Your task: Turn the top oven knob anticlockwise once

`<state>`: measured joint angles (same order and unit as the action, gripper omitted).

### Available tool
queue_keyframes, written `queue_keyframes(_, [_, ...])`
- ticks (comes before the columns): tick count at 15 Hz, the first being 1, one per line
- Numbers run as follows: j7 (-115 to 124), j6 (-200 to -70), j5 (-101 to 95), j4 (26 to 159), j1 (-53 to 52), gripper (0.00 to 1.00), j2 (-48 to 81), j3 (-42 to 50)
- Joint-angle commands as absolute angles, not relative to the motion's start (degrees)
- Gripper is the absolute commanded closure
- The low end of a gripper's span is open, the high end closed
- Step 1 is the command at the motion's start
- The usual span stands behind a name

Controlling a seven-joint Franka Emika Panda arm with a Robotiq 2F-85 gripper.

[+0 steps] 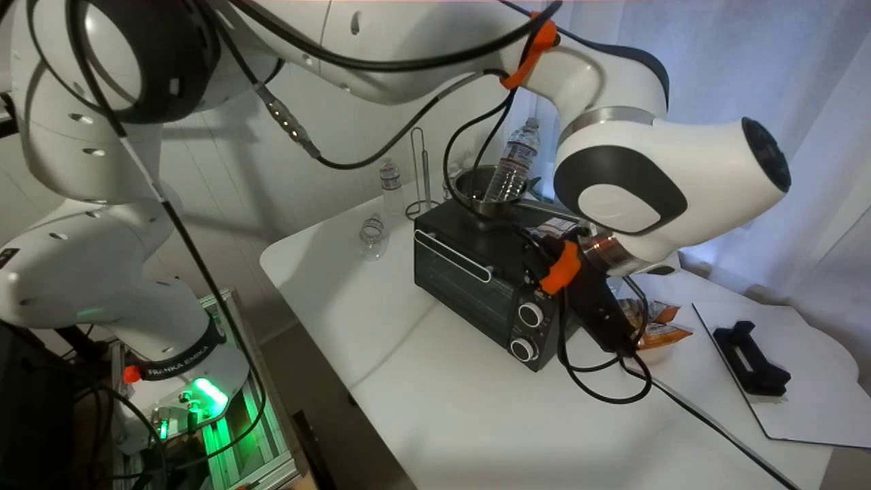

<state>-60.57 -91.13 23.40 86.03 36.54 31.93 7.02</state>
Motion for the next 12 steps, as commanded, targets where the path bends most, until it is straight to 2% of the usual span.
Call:
queue_keyframes(1, [-60.5,-95.2,21.8,93.2,35.8,1.0,24.1,9.4])
queue_keyframes(2, [-60.7,-96.9,20.6,94.7,35.4,1.0,22.4,10.2])
queue_keyframes(3, [-60.8,-98.4,18.8,96.3,34.9,0.92,20.7,11.0])
queue_keyframes(4, [-61.2,-100.7,17.2,98.7,34.5,0.73,18.4,11.7])
queue_keyframes(12, [-62.5,-114.3,16.1,116.5,31.2,0.19,1.3,15.0])
